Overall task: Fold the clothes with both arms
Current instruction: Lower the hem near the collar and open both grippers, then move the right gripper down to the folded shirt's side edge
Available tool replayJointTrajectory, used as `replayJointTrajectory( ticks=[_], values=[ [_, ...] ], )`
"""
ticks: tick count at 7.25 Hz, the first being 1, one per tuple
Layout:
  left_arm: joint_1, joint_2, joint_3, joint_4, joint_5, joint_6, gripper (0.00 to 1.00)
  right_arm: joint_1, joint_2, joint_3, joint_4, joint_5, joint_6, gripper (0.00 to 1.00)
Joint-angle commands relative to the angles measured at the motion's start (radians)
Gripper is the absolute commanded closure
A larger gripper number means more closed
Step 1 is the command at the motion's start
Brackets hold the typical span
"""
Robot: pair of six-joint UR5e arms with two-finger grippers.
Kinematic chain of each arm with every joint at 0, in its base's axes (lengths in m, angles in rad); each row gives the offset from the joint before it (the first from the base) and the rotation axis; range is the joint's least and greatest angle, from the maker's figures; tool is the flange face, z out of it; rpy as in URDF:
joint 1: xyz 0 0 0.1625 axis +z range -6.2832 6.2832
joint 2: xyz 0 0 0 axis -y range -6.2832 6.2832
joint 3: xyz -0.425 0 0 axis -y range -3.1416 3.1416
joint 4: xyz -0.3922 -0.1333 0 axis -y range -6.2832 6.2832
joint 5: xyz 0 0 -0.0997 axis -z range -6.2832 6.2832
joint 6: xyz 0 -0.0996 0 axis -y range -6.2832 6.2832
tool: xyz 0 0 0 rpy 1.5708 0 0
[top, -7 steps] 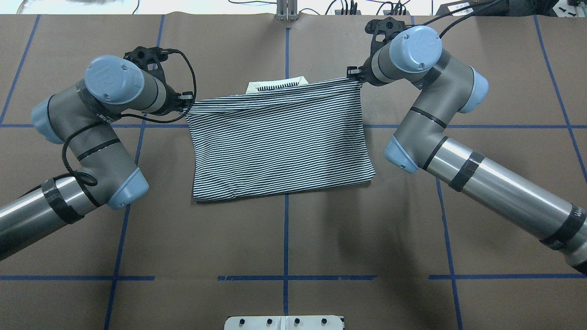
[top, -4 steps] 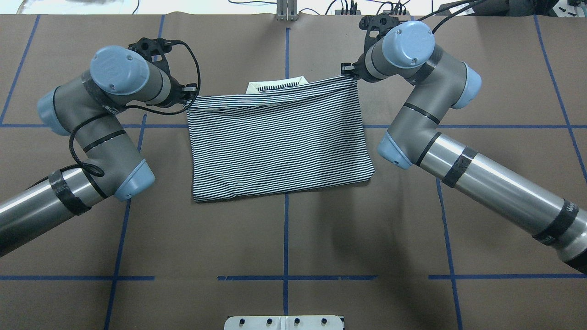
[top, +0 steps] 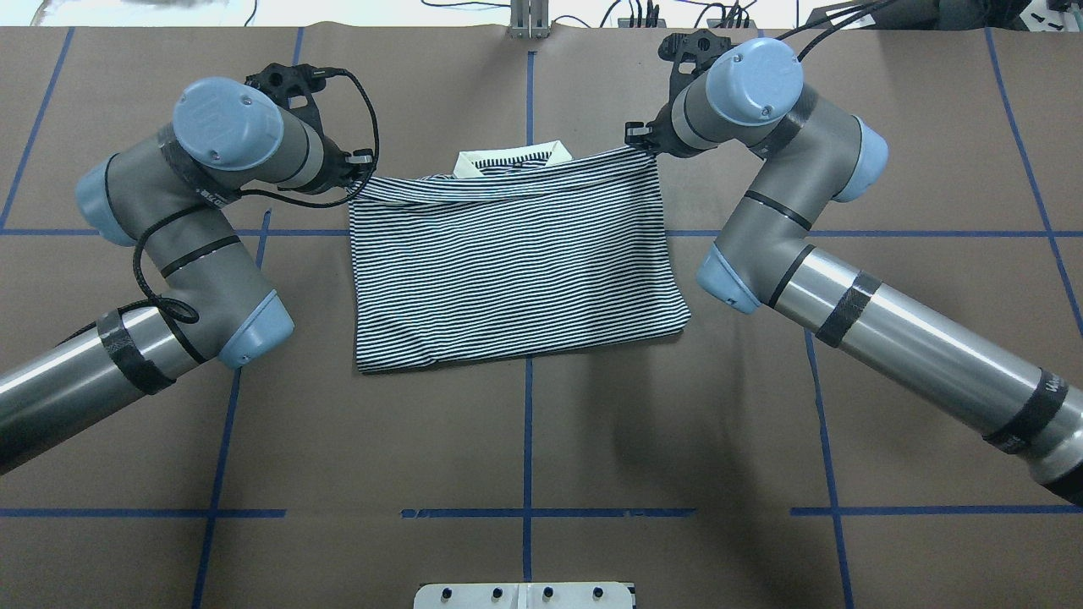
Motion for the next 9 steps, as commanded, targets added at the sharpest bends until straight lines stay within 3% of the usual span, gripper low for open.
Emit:
replayJointTrajectory(
  ticks=[1,2,5,7,9],
  values=[
    [-0.001,0.001,-0.003,0.009,0.001,0.003,0.0,0.017,-0.009,0.018,-0.001,0.117,0.003,0.0],
    [-0.005,0.001,-0.015,0.012,-0.001,0.005,0.0,0.039,-0.069,0.09,-0.01,0.205,0.006,0.0],
    [-0.009,0.02,-0.162,0.101,-0.013,-0.003,0.0,0.013,-0.332,0.415,-0.125,0.233,0.173,0.0],
    [-0.004,0.02,-0.199,0.126,-0.012,-0.009,0.0,-0.071,-0.358,0.439,-0.135,0.204,0.232,0.0],
    [-0.002,0.02,-0.204,0.126,-0.012,-0.009,0.0,-0.182,-0.354,0.422,-0.136,0.1,0.232,0.0]
  ],
)
